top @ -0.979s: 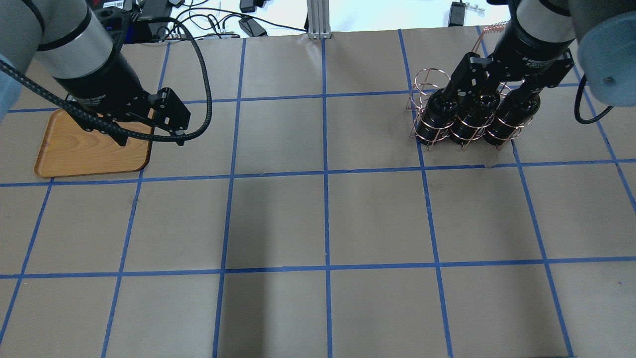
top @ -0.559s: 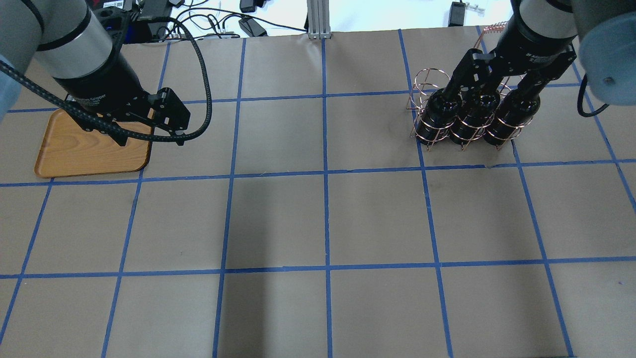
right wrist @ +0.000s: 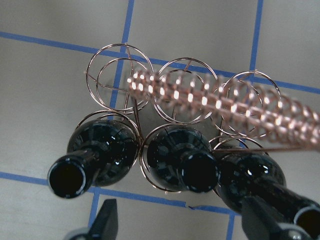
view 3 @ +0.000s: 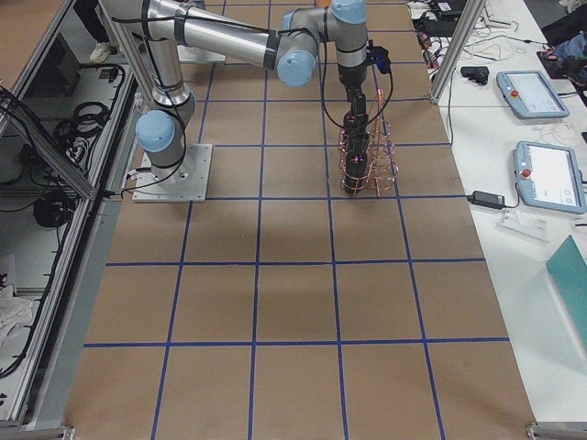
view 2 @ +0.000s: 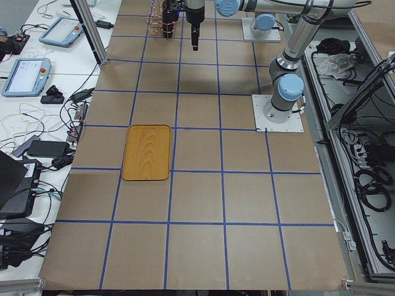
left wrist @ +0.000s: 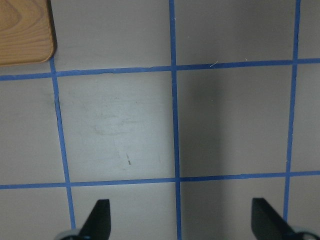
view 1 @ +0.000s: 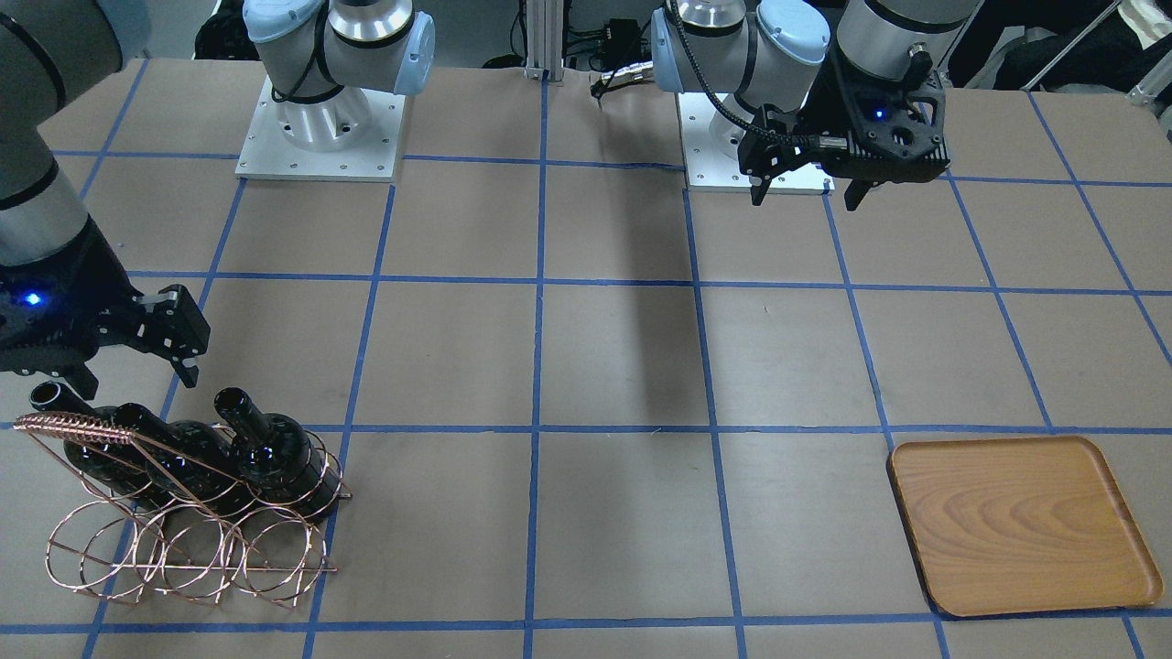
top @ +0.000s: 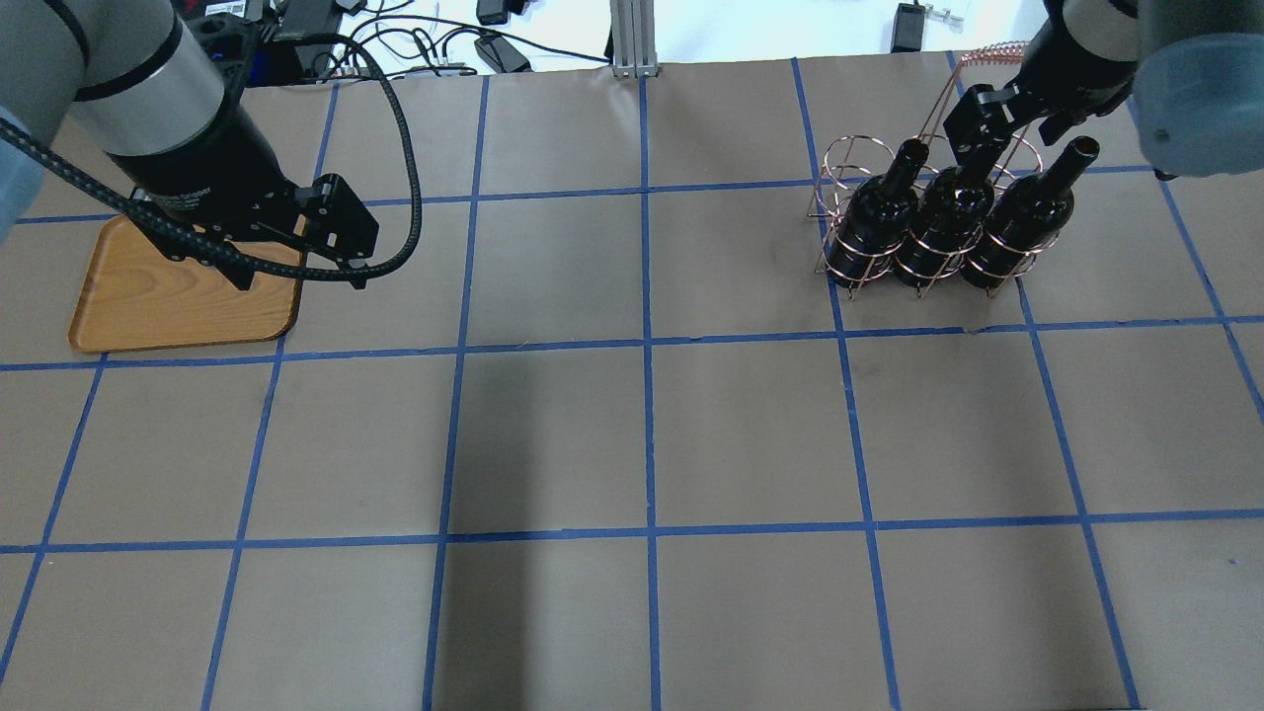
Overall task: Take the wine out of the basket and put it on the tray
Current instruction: 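Close the right gripper on the neck of a dark wine bottle, then lift the bottle up out of the rack with the right gripper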
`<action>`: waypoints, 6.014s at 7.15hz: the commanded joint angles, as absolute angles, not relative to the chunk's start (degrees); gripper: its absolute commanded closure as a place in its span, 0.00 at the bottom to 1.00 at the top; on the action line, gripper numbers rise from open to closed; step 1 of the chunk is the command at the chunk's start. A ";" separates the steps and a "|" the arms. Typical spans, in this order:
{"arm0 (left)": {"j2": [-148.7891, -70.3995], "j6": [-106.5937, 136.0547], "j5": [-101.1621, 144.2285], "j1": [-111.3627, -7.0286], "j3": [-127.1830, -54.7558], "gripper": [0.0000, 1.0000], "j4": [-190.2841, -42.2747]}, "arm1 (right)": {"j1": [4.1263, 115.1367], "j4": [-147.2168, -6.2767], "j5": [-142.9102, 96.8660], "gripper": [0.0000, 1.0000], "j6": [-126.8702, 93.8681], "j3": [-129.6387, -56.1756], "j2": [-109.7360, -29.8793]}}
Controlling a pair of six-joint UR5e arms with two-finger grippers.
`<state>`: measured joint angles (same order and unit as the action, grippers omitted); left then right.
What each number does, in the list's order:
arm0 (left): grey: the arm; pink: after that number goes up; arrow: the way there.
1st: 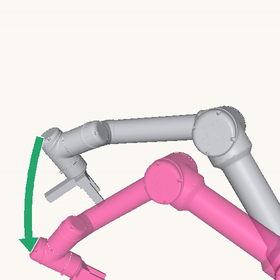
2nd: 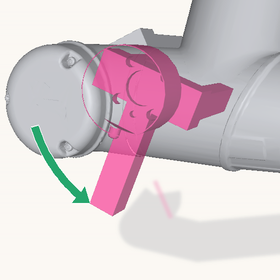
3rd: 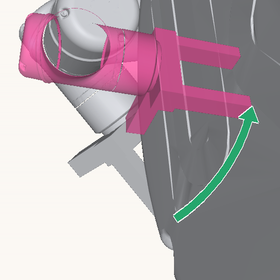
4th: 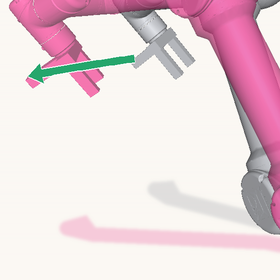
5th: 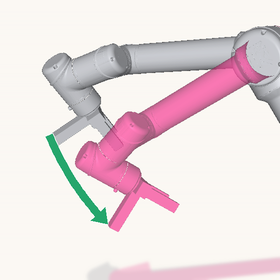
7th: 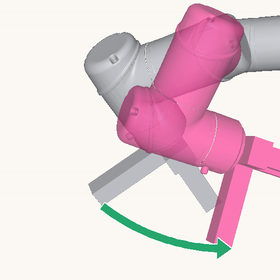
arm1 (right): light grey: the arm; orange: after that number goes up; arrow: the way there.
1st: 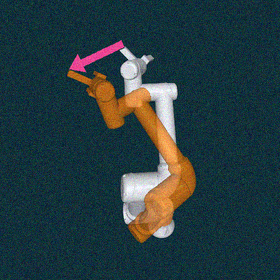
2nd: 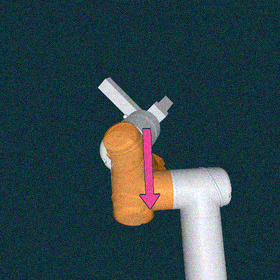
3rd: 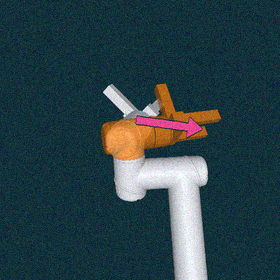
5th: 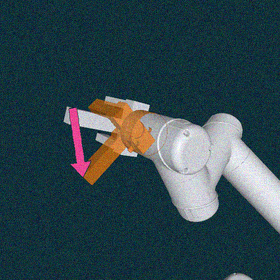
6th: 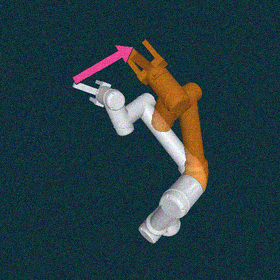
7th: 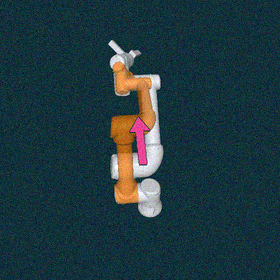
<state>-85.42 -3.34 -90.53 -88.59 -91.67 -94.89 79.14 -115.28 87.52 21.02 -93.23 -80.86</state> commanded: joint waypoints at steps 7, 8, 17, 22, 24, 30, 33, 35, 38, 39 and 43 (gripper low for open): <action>-85.43 -3.34 -90.53 -88.59 -91.76 0.00 -94.83 | 79.10 -117.60 90.41 0.34 21.27 -91.41 -75.68; -85.43 -3.34 -90.53 -88.59 -91.76 0.00 -94.83 | 79.10 -116.21 90.79 0.35 21.27 -91.41 -75.50; -85.34 -3.34 -90.53 -88.59 -91.76 0.00 -94.83 | 79.10 -114.09 89.91 0.58 20.83 -91.05 -75.06; -85.34 -3.34 -90.53 -88.59 -91.76 0.00 -94.83 | 79.10 -112.60 89.74 0.80 20.83 -90.35 -75.15; -85.34 -3.34 -90.53 -88.59 -91.76 0.00 -94.83 | 79.10 -111.10 89.74 1.00 20.74 -89.22 -75.23; -85.34 -3.34 -90.53 -88.59 -91.76 0.00 -94.83 | 79.19 -95.92 89.74 1.00 20.74 -81.65 -81.80; -85.34 -3.34 -90.53 -88.59 -91.76 0.00 -94.83 | 79.45 -88.44 89.74 1.00 20.31 -81.56 -87.18; -85.34 -3.34 -90.53 -88.59 -91.76 0.00 -94.83 | 79.80 -85.80 89.65 1.00 19.17 -81.39 -88.15; -85.34 -3.34 -90.53 -88.59 -91.76 0.00 -94.83 | 84.62 -83.76 88.68 1.00 12.16 -81.12 -88.07; -85.25 -3.34 -90.61 -88.59 -91.76 0.00 -94.83 | 87.77 -83.85 88.07 1.00 7.52 -81.38 -87.89; -85.17 -3.34 -90.44 -88.51 -91.76 0.00 -94.83 | 104.81 -94.01 86.92 1.00 -12.52 -81.83 -80.62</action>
